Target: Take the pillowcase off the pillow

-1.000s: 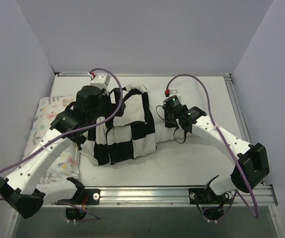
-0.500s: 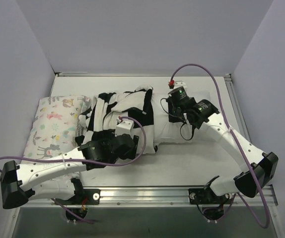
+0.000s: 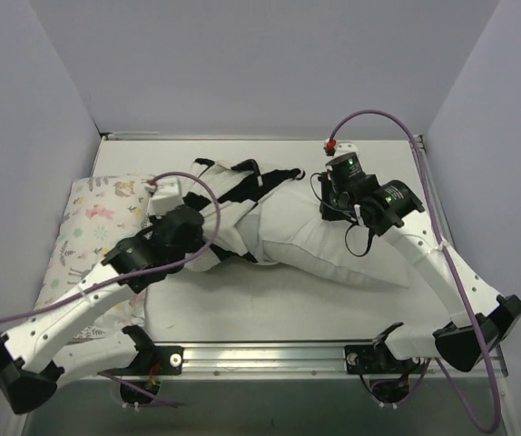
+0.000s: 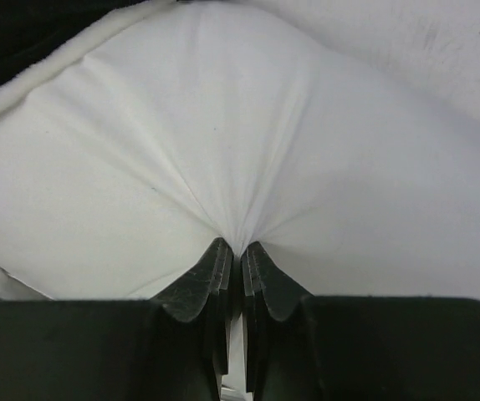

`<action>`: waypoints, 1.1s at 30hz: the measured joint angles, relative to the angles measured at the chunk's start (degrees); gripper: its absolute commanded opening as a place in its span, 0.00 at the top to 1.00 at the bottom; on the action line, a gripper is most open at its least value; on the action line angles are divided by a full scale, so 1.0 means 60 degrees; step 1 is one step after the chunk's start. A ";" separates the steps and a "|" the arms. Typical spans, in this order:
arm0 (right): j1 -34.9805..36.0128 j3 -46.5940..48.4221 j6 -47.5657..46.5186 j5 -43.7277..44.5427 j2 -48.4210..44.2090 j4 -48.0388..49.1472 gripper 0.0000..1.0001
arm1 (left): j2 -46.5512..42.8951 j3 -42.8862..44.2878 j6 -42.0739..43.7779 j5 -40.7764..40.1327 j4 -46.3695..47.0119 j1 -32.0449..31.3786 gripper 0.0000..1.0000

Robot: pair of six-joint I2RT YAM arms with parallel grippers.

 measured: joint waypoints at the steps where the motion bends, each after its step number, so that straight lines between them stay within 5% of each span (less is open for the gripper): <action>1: -0.0066 0.0036 0.0004 -0.0095 -0.0095 0.0007 1.00 | -0.0273 0.0044 0.0142 0.0208 0.0095 0.0692 1.00; 5: -0.0222 0.0135 0.0066 -0.0659 -0.0324 0.0131 1.00 | -0.0841 0.0109 0.0754 0.1377 0.0455 0.2852 1.00; 12: -0.0641 0.0127 0.0018 -0.0845 -0.0335 0.0000 1.00 | 0.0069 0.0568 0.1716 0.2444 0.0390 0.2794 0.99; 13: -0.0699 0.0127 0.0000 -0.0834 -0.0299 -0.0022 1.00 | 0.0259 0.0743 0.1832 0.2422 0.0346 0.2641 0.92; 17: -0.0882 0.0127 -0.0015 -0.0783 -0.0044 -0.0026 1.00 | 0.0914 0.1461 0.2401 0.2404 0.0280 0.2430 0.27; 22: -0.0922 0.0127 -0.0076 -0.0692 0.0004 -0.0102 1.00 | 0.1024 0.1639 0.2852 0.2565 0.0565 0.1708 0.03; 28: -0.0925 0.0113 -0.0164 -0.0601 0.0004 -0.0211 1.00 | 0.0878 0.1625 0.3253 0.2408 0.0823 -0.0801 0.03; 33: -0.0925 0.0109 -0.0215 -0.0572 0.0004 -0.0211 1.00 | 0.1075 0.0929 0.3034 0.1800 0.1009 -0.1464 0.03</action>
